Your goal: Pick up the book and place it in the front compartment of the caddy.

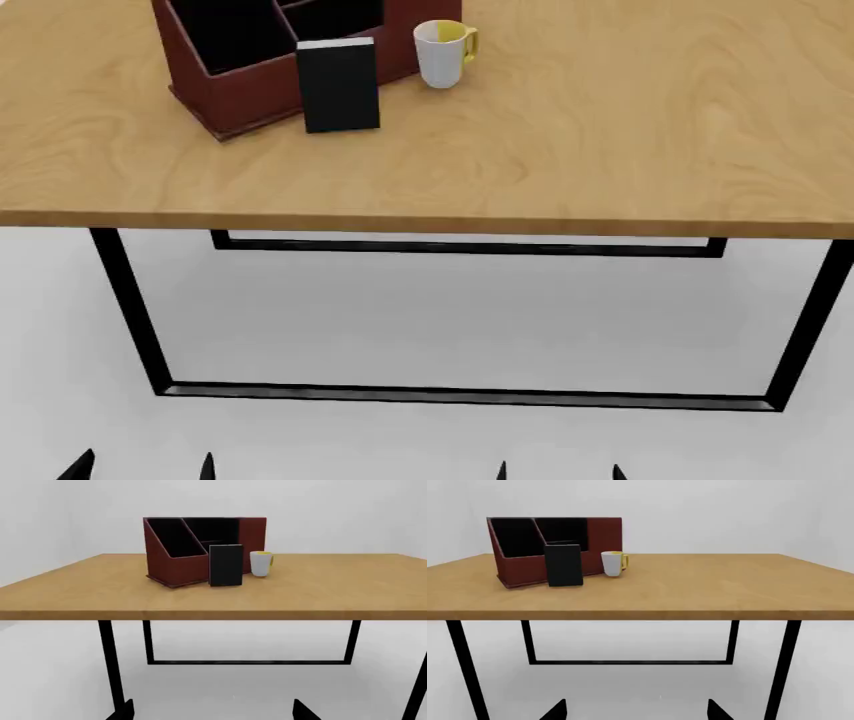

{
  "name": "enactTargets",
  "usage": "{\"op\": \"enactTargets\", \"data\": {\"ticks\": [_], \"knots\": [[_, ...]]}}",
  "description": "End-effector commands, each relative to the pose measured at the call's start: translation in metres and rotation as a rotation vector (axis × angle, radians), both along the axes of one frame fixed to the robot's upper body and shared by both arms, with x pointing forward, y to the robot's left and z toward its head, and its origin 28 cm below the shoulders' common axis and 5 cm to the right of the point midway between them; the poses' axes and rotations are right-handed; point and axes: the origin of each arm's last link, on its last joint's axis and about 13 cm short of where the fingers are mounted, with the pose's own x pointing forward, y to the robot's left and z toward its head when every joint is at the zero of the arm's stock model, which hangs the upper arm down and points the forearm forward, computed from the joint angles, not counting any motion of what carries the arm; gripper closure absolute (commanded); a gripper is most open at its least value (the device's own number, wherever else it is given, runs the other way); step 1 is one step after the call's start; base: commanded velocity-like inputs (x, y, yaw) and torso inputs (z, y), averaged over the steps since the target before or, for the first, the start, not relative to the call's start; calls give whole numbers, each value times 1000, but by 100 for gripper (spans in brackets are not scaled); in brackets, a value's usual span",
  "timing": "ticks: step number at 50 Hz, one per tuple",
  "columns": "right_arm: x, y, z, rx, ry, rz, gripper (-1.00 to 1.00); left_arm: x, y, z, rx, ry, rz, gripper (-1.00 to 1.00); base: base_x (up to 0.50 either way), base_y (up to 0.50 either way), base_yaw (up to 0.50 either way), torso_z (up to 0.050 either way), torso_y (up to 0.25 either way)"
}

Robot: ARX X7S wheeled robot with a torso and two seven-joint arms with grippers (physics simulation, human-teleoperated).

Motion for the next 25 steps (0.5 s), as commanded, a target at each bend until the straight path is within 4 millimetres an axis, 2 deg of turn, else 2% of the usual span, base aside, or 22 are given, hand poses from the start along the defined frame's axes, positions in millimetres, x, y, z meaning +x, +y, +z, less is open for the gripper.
{"op": "enactTargets", "data": {"ticks": [1,6,8,11,17,25], "knots": [[1,0,-1,0,0,0,-100,0,0,0,0,0,0,-100,0,0,0,0,0],[2,2,2,-8,0,5,-100,1,1,1,10,4,14,-100,0,0,0,0,0],[3,2,2,-33,1,1,-100,2,2,2,65,35,58,-100,0,0,0,0,0],[5,3,10,-42,-5,4,-100,4,2,7,50,52,73,-100,0,0,0,0,0],[6,0,56,-79,-56,-16,-100,7,1,39,58,52,61,-100,0,0,0,0,0],[7,-2,92,-109,-84,-3,-100,9,4,72,53,41,49,-100,0,0,0,0,0]]}}
